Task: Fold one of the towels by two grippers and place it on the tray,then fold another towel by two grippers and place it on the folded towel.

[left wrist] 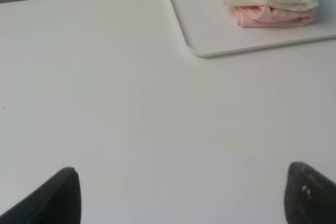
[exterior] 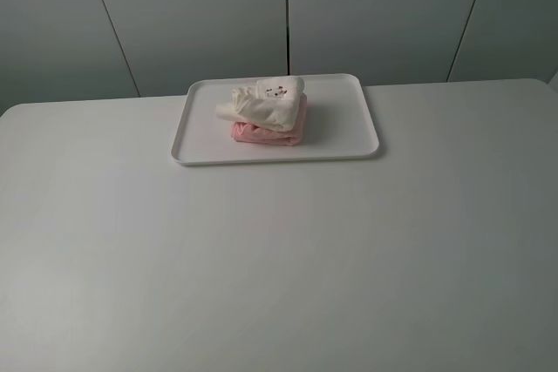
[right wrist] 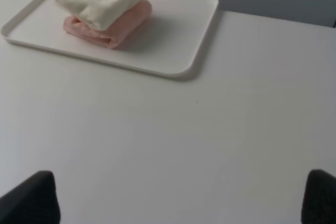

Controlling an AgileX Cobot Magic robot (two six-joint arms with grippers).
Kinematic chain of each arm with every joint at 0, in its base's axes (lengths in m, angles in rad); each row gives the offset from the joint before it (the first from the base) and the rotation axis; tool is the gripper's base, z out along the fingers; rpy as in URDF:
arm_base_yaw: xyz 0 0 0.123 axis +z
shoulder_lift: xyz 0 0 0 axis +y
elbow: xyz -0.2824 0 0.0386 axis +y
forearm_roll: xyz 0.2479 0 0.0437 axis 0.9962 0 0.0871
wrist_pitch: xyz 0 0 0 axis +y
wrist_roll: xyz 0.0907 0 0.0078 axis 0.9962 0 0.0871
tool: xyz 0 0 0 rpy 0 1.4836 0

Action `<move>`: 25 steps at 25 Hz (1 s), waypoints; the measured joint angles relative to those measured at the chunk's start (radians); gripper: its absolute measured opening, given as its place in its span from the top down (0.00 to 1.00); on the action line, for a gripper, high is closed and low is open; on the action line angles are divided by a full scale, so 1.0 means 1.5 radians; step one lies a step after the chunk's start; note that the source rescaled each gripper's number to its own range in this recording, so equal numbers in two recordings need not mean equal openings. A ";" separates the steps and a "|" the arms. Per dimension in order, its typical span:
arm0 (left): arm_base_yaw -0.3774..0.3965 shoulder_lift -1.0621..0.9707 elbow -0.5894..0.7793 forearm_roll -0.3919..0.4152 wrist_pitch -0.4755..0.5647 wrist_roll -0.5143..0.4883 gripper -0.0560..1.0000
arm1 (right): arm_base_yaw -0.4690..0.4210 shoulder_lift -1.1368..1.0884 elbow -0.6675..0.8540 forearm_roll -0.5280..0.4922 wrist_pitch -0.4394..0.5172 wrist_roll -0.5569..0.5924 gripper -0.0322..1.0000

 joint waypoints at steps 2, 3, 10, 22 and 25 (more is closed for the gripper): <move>0.021 0.000 0.000 0.002 0.000 -0.001 0.00 | -0.018 -0.001 0.000 -0.002 0.000 0.004 0.00; 0.038 0.000 0.000 0.002 0.000 -0.001 0.00 | -0.032 -0.001 0.000 -0.004 0.000 0.005 0.00; 0.186 0.000 0.000 0.004 0.000 -0.001 0.00 | -0.192 -0.001 0.000 -0.004 0.000 0.009 0.00; 0.211 0.000 0.000 0.004 0.000 0.005 0.00 | -0.202 -0.001 0.000 -0.004 0.000 0.004 0.00; 0.203 0.000 0.000 -0.004 0.000 0.014 0.00 | -0.200 -0.001 0.000 -0.004 0.000 0.002 0.00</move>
